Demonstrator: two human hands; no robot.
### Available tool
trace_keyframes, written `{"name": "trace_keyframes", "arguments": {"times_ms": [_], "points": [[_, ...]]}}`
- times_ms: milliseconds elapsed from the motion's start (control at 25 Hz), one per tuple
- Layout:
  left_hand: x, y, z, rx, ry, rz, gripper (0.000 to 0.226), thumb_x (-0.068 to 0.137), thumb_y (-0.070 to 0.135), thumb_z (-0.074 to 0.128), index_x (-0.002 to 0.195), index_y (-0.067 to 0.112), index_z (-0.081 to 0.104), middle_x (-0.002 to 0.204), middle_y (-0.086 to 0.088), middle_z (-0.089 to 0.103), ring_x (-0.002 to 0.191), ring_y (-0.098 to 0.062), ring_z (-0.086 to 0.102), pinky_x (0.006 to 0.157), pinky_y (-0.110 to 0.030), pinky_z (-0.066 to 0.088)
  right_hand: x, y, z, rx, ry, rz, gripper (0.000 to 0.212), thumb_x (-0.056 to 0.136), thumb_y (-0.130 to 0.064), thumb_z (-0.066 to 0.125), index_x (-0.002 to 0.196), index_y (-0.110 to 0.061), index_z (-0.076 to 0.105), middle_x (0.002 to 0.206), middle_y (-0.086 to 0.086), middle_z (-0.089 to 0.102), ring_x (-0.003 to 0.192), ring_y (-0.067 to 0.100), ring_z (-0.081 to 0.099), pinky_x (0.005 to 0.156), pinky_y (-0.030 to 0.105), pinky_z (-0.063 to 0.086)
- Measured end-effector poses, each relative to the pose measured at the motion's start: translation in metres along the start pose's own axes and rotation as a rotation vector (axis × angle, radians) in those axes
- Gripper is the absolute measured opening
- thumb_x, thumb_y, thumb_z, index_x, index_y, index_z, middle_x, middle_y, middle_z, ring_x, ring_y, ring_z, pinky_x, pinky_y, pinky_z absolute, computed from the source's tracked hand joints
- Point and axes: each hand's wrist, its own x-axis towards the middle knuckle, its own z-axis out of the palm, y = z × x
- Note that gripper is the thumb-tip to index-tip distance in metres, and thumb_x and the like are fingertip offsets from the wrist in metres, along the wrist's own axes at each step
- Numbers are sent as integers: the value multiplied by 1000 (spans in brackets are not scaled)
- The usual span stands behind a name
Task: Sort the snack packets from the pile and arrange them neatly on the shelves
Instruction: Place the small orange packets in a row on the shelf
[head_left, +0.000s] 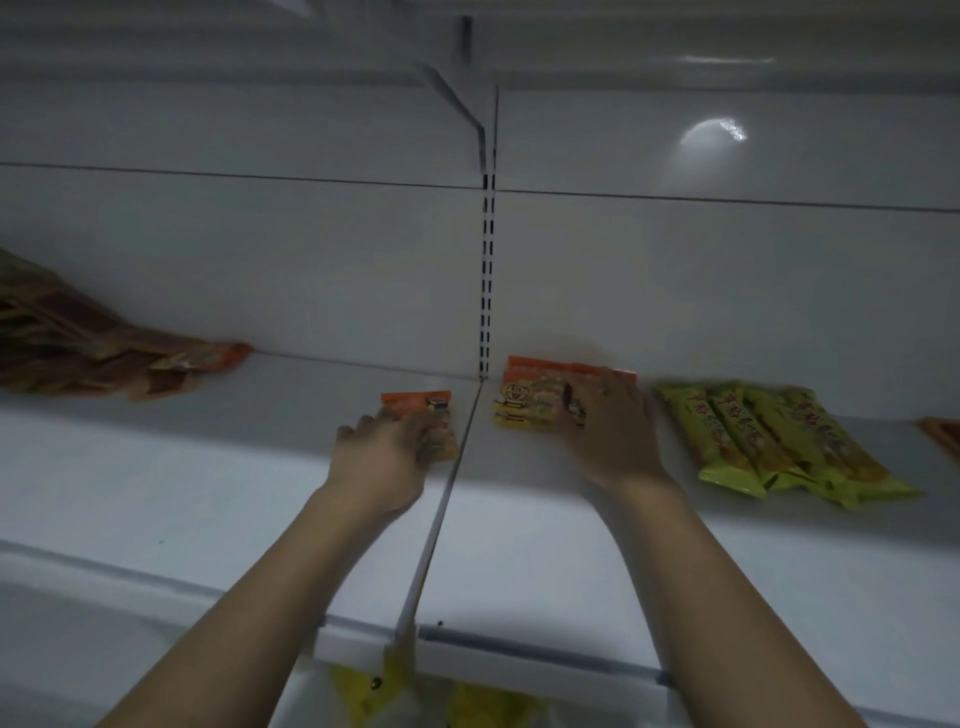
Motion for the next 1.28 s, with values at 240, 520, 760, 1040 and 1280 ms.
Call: {"name": "trace_keyframes", "arguments": {"times_ms": [240,520,760,1040,1280], "points": [[-44,51,-4,-116,-101,192,41,97,47,46,137,43,45,133,1,52,116,-26,50,94,-40,44,-14,-9,-33,7,-66,-94,33,90,-35,42,113,-28,65,118,4,60,117,30,53,94,40,42],[-41,86,25,-75,39,230,39,101,37,34,139,34,47,132,1,55,115,-27,52,88,-39,46,-88,-6,-29,31,-202,-246,33,96,-31,45,126,-32,56,120,-4,62,108,24,55,86,35,41],[-48,79,19,-83,-42,241,51,102,46,25,149,29,33,150,-5,42,130,-32,44,103,-39,40,-90,-5,-32,85,-222,-212,42,93,-39,49,134,-31,47,124,-2,60,112,24,53,92,35,41],[-84,5,-23,-39,29,19,61,99,57,32,153,29,26,159,-2,29,145,-22,27,117,-38,22,-91,-76,-46,146,-197,-297,57,93,-52,50,144,-30,38,144,0,45,133,24,38,109,41,32],[-141,-125,-63,-7,86,-163,65,96,61,37,151,27,32,157,-1,34,144,-20,28,116,-41,24,-102,-209,-33,130,-260,-421,65,97,-55,40,153,-27,24,159,5,25,145,25,23,117,41,17]]}}
